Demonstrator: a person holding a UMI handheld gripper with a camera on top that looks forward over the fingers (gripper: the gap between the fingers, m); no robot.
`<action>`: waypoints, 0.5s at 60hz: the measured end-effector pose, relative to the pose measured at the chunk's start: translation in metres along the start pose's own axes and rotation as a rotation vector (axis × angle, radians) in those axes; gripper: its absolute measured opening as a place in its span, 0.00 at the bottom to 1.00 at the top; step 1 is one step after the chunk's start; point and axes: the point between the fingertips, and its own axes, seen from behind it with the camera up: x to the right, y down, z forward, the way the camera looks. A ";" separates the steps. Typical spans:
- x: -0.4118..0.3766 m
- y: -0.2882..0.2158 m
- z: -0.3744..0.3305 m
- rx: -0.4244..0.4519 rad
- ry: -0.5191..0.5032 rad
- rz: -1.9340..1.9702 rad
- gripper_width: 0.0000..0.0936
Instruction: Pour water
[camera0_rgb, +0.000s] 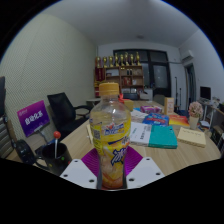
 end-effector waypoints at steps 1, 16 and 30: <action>0.000 0.000 -0.001 0.001 -0.004 -0.002 0.30; 0.033 -0.015 -0.019 0.021 -0.010 -0.002 0.48; 0.022 -0.004 -0.060 -0.143 0.028 0.019 0.86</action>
